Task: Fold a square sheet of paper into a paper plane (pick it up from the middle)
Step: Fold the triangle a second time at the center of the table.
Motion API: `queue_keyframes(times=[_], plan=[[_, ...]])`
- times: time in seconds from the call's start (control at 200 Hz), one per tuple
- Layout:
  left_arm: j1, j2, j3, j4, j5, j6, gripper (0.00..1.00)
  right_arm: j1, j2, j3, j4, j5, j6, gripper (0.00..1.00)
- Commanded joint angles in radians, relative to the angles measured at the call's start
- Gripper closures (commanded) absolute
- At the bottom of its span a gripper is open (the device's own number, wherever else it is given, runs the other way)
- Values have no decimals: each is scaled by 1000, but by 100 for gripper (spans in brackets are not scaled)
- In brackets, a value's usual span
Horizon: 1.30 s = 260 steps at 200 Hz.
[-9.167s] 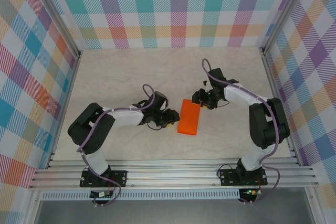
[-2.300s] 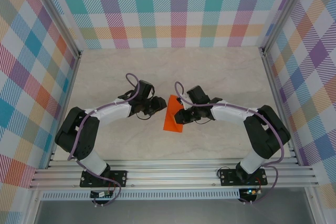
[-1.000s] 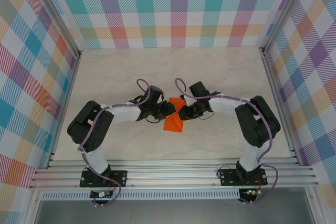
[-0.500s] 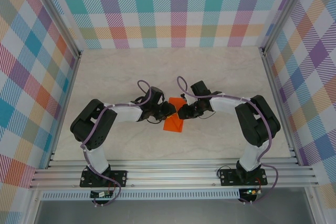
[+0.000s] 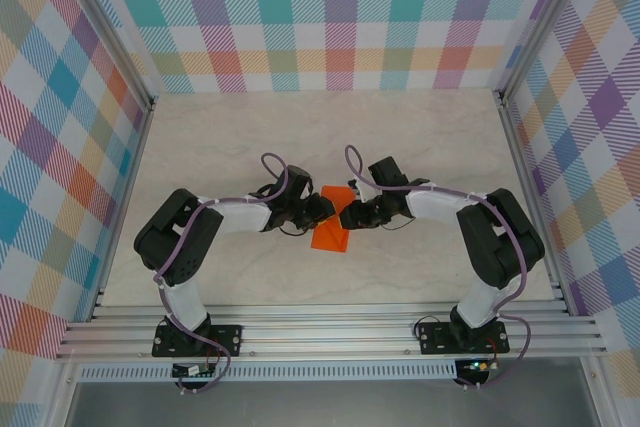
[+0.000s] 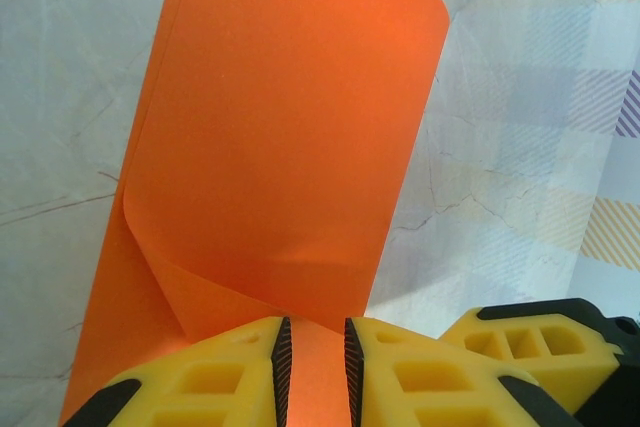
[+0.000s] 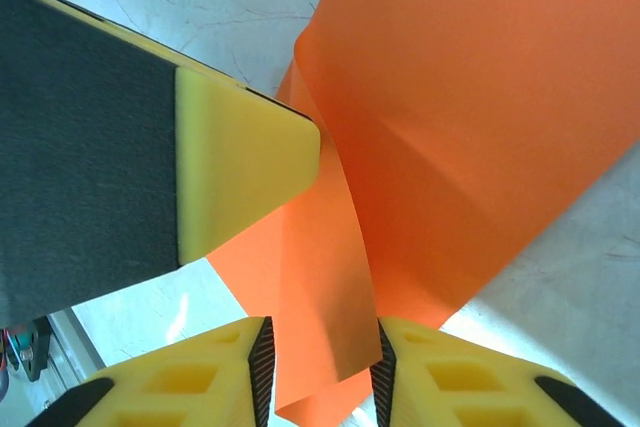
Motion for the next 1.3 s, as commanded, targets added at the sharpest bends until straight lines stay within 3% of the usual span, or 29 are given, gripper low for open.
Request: queue_keyframes(times=[0.0, 0.17, 0.34, 0.69, 1.295], plan=[[-9, 0, -12, 13, -14, -3, 76, -6, -16, -10, 18, -24, 12, 70], [-9, -3, -12, 15, -12, -3, 76, -17, -1, 6, 2, 10, 7, 86], [-9, -18, -19, 26, -7, -1, 75, -30, 27, 42, -8, -5, -16, 92], [-9, -83, -48, 36, -16, 30, 68, -44, 109, 116, -67, -23, -82, 92], [-32, -79, -27, 41, 22, 45, 65, -44, 106, 111, -121, -5, -125, 89]])
